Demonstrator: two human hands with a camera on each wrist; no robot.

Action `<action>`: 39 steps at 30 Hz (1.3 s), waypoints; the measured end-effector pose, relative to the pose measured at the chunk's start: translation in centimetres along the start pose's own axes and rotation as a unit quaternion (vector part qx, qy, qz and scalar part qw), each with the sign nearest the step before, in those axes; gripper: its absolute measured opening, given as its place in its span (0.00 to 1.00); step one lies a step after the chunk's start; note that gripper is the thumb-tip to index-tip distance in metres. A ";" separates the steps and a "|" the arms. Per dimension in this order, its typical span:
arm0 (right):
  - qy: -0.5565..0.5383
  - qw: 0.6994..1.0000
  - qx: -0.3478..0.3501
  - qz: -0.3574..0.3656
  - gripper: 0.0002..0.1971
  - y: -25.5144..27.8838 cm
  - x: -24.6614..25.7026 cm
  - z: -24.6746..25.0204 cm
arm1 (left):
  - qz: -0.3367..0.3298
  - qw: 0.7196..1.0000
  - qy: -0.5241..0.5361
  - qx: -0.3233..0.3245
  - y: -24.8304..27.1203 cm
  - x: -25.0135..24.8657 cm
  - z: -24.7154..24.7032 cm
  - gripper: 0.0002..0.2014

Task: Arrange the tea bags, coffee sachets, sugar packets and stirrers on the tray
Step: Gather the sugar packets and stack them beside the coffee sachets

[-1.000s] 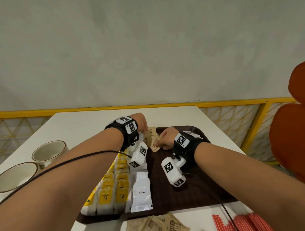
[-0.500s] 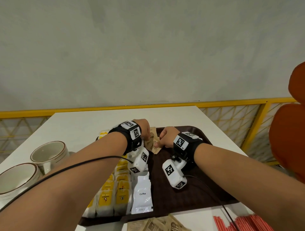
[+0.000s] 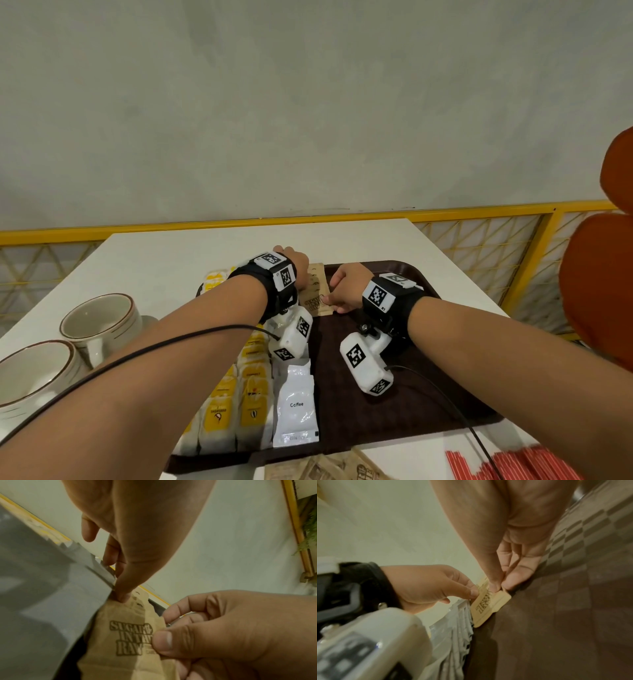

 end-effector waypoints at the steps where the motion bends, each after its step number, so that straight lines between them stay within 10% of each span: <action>1: 0.004 1.000 -0.001 -0.002 0.16 0.0 0.1 0.0 | 0.009 1.000 0.001 0.002 -0.1 0.2 -0.1 0.14; 21: -0.026 1.000 0.008 0.002 0.15 0.5 0.5 -0.2 | -0.003 0.990 0.129 -0.050 1.0 1.6 1.9 0.09; 31: 0.000 0.998 -0.052 0.031 0.11 1.9 0.9 2.7 | 0.013 0.883 0.456 -0.110 4.7 11.2 0.2 0.09; 39: 0.032 0.999 -0.039 0.016 0.11 1.4 0.7 1.2 | 0.045 0.862 0.501 -0.069 6.4 13.8 -3.8 0.17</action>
Point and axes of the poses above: each hand's wrist, its own y-axis away from the middle knuckle, its own z-axis out of the back of the hand, x = y × z, the point moved 10 cm from there along -y, towards the middle knuckle, and after that the axes turned 10 degrees about x, right-handed, at the moved point
